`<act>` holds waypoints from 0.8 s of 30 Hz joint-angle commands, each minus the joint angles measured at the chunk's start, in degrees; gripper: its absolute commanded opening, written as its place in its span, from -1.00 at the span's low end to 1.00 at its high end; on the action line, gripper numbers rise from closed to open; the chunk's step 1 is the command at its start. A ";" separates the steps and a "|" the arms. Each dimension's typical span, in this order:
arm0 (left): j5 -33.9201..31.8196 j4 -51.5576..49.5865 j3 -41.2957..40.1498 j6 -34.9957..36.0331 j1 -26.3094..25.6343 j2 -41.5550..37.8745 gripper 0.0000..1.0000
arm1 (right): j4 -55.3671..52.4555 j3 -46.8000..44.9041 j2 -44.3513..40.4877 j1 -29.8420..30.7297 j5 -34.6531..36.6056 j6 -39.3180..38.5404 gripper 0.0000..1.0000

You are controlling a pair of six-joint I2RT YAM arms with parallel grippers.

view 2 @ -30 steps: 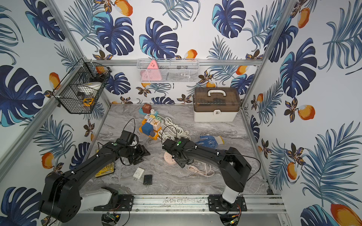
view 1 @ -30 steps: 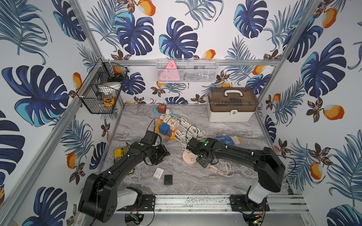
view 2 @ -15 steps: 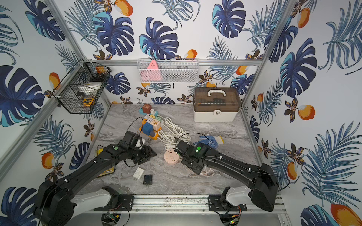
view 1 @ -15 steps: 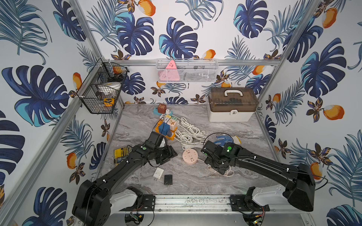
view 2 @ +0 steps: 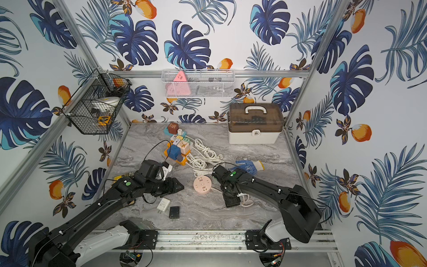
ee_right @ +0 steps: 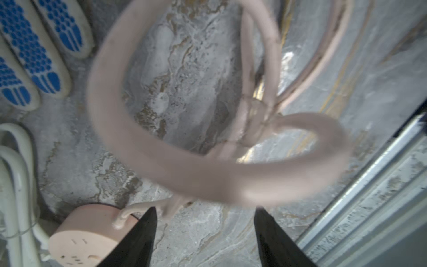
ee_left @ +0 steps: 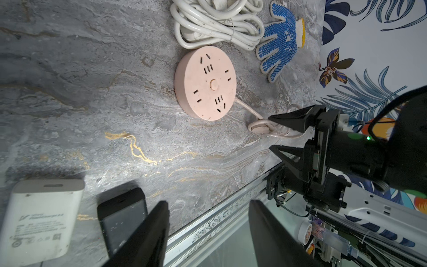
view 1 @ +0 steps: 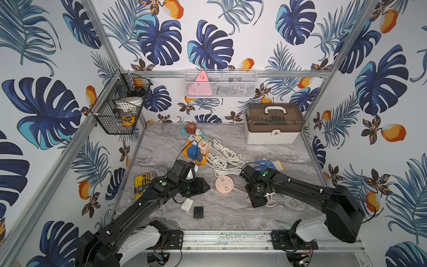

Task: Pull the plug off the socket
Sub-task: Move the socket to the center of the board.

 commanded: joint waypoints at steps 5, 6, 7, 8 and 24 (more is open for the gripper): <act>0.84 -1.56 0.23 1.79 -0.29 -0.28 0.24 | 4.62 1.28 3.86 -0.30 -1.04 13.64 0.40; 0.84 -1.59 0.38 1.80 -0.30 -0.19 0.24 | 4.82 1.28 4.69 -0.36 -1.12 13.59 0.39; 0.82 -1.65 0.52 1.83 -0.33 -0.06 0.24 | 4.55 1.44 5.67 -0.61 -1.50 13.59 0.39; 0.75 -1.80 0.80 2.00 -0.33 0.02 0.24 | 4.22 1.51 6.51 -0.75 -1.58 15.39 0.37; -0.74 -1.78 2.11 1.37 -0.77 0.29 0.23 | -2.16 0.31 9.14 -6.16 2.69 8.29 -0.27</act>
